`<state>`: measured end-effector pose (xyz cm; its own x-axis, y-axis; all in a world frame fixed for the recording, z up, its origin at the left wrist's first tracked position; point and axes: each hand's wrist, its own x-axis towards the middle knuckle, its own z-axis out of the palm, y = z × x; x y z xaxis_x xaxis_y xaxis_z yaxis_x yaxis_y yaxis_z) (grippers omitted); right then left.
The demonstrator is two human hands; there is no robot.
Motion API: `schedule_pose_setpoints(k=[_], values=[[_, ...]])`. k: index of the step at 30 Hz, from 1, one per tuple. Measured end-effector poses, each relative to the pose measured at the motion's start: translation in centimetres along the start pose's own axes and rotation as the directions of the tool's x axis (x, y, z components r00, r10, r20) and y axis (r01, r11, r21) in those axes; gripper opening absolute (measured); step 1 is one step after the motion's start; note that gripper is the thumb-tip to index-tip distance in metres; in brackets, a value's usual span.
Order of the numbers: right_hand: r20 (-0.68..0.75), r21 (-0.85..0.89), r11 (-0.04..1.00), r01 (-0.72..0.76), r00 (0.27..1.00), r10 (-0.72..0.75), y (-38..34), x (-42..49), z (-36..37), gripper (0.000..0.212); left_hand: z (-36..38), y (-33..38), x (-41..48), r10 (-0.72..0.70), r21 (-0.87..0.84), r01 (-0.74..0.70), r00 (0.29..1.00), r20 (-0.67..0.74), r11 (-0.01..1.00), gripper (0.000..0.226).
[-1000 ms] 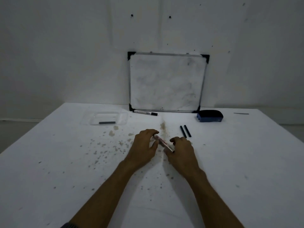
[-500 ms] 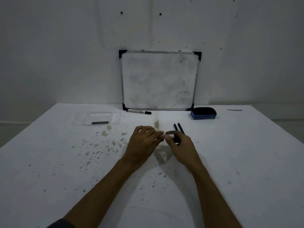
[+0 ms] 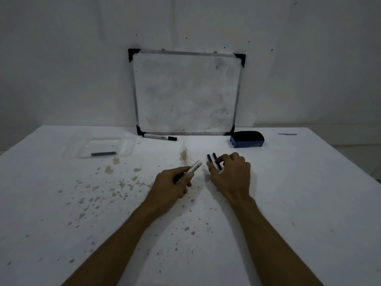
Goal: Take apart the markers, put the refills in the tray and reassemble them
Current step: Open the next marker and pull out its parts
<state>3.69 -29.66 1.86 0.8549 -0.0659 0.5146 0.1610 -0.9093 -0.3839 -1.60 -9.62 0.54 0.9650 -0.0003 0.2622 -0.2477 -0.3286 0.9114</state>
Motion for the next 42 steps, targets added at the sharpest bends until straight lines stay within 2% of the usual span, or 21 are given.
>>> schedule_pose_setpoints(k=[2, 5, 8, 10, 12, 13, 15, 17, 19, 20, 22, 25, 29, 32, 35, 38, 40, 42], values=[[-0.028, -0.043, 0.999, 0.015, 0.999, -0.016, 0.1, 0.0, 0.4, 0.041, -0.1, -0.2, 0.1, -0.035, -0.055, 0.036, 0.999, 0.012, 0.998, 0.039], [0.042, -0.080, 0.997, 0.014, 0.999, -0.011, 0.4, 0.0, 0.6, 0.043, 0.1, -0.2, 0.2, -0.058, -0.061, 0.058, 0.998, 0.016, 0.996, 0.041], [0.086, -0.035, 0.999, 0.041, 0.996, -0.038, 0.3, 0.0, 0.6, 0.036, 0.0, -0.2, 0.2, -0.054, -0.070, 0.055, 0.998, 0.014, 0.996, 0.040], [0.078, 0.048, 0.998, 0.044, 0.996, -0.047, 0.2, 0.0, 0.5, 0.030, 0.0, -0.1, 0.2, -0.061, -0.093, 0.061, 0.998, 0.012, 0.994, 0.039], [0.077, 0.261, 0.965, -0.037, 0.997, 0.018, 0.1, 0.1, 0.2, 0.024, -0.2, 0.1, 0.2, -0.062, -0.149, 0.063, 0.998, 0.012, 0.987, 0.037], [0.106, 0.395, 0.913, -0.102, 0.992, 0.065, 0.1, 0.2, -0.1, 0.022, -0.4, 0.3, 0.3, -0.058, -0.197, 0.061, 0.998, 0.017, 0.979, 0.037], [0.232, 0.634, 0.732, -0.248, 0.965, 0.125, 0.1, 0.5, -0.6, 0.022, -1.0, 0.6, 0.4, -0.057, -0.300, 0.065, 0.998, 0.035, 0.952, 0.035], [0.398, 0.789, 0.451, -0.417, 0.906, 0.143, 0.0, 0.7, -1.2, 0.027, -1.9, 1.0, 0.5, -0.068, -0.392, 0.089, 0.995, 0.067, 0.916, 0.035], [0.538, 0.827, 0.128, -0.547, 0.837, 0.098, -0.2, 0.8, -1.5, 0.038, -2.6, 1.3, 0.7, -0.088, -0.492, 0.134, 0.990, 0.115, 0.860, 0.036], [0.581, 0.813, 0.012, -0.583, 0.811, 0.066, -0.3, 0.9, -1.6, 0.042, -2.9, 1.3, 0.8, -0.095, -0.525, 0.154, 0.986, 0.137, 0.837, 0.037], [0.625, 0.777, -0.110, -0.620, 0.781, 0.010, -0.6, 1.0, -1.7, 0.042, -3.1, 1.4, 0.8, -0.098, -0.526, 0.171, 0.981, 0.165, 0.833, 0.038], [0.633, 0.757, -0.183, -0.627, 0.773, -0.028, -0.7, 0.9, -1.7, 0.030, -3.0, 1.4, 0.7, -0.066, -0.467, 0.146, 0.981, 0.184, 0.872, 0.032], [0.639, 0.758, -0.167, -0.630, 0.769, -0.003, -0.6, 0.9, -1.7, 0.023, -2.8, 1.5, 0.5, -0.051, -0.436, 0.131, 0.981, 0.189, 0.890, 0.030], [0.621, 0.780, -0.101, -0.617, 0.783, 0.014, -0.3, 0.9, -1.6, 0.024, -2.7, 1.6, 0.4, -0.040, -0.419, 0.118, 0.981, 0.190, 0.900, 0.030], [0.543, 0.833, 0.110, -0.542, 0.839, 0.017, 0.0, 0.8, -2.0, 0.022, -2.7, 1.6, 0.2, -0.037, -0.388, 0.102, 0.985, 0.170, 0.916, 0.031], [0.410, 0.858, 0.344, -0.381, 0.912, -0.013, 0.3, 0.7, -2.4, 0.026, -2.3, 1.5, 0.2, -0.040, -0.329, 0.093, 0.986, 0.164, 0.940, 0.030], [0.348, 0.857, 0.427, -0.289, 0.935, -0.067, 0.0, 0.5, -2.7, 0.030, -1.9, 1.4, 0.1, -0.040, -0.295, 0.088, 0.986, 0.164, 0.952, 0.030], [0.317, 0.858, 0.458, -0.235, 0.942, -0.110, -0.9, 0.0, -2.7, 0.030, -1.7, 1.3, 0.1, -0.027, -0.265, 0.067, 0.988, 0.151, 0.962, 0.029]])
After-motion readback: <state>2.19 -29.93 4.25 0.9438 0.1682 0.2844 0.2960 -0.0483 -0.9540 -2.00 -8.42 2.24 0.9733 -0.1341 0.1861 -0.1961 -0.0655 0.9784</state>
